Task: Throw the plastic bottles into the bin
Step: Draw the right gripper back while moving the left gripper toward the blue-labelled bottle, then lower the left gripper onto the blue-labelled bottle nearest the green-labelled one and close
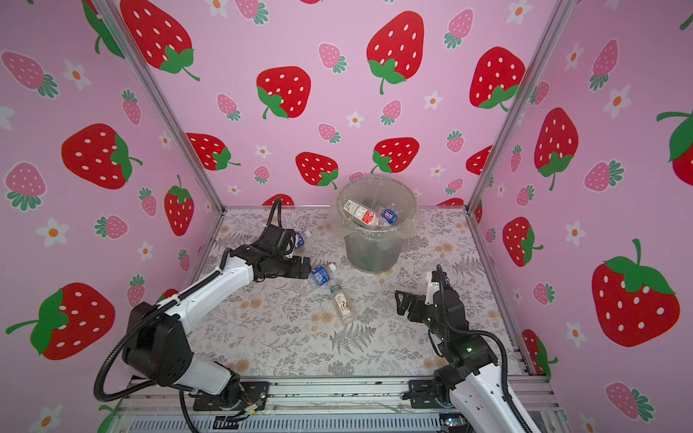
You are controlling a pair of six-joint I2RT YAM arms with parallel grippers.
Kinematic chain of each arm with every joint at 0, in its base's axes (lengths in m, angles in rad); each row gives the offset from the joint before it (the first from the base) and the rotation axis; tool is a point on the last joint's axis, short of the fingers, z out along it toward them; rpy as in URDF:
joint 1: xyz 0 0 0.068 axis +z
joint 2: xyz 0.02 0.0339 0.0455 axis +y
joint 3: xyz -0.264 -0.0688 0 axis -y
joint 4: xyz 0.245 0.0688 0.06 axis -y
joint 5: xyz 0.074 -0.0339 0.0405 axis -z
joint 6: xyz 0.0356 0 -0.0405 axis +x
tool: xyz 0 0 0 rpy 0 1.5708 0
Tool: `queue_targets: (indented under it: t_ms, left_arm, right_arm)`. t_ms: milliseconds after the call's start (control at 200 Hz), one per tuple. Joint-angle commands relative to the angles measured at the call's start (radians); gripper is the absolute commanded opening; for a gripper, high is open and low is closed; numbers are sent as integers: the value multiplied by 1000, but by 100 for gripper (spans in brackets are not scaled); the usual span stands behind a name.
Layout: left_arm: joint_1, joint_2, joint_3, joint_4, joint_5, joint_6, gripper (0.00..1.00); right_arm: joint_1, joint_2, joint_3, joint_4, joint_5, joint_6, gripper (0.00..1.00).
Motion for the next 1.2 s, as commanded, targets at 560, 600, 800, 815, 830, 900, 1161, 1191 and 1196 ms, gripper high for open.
queue_targets:
  t_ms: [560, 600, 800, 815, 830, 900, 1161, 1191, 1196]
  left_arm:
    - [-88, 182, 64, -26, -59, 114, 99]
    - [-88, 190, 63, -26, -58, 112, 99]
    - [-89, 206, 41, -8, -67, 109, 99]
    - [-89, 206, 40, -7, -70, 109, 99]
    - [-89, 207, 40, -5, -71, 108, 99]
    - [-90, 213, 40, -4, -80, 107, 100]
    - [-89, 253, 47, -6, -88, 113, 96]
    - [-89, 257, 45, -6, -90, 115, 95]
    - [-89, 258, 45, -5, -91, 115, 95]
  right_arm:
    - [-3, -19, -28, 2, -19, -2, 99]
    - [-3, -19, -30, 2, -19, -3, 99]
    - [-3, -19, -30, 2, -15, -3, 99]
    - [-3, -19, -30, 2, -16, -3, 99]
    - [-3, -19, -30, 2, -16, -3, 99]
    - [-3, -19, -30, 1, -16, -2, 99]
    - [-3, -25, -32, -1, -16, -1, 99]
    - [-3, -27, -32, -1, -14, 0, 99]
    - [-3, -27, -31, -1, -15, 1, 99]
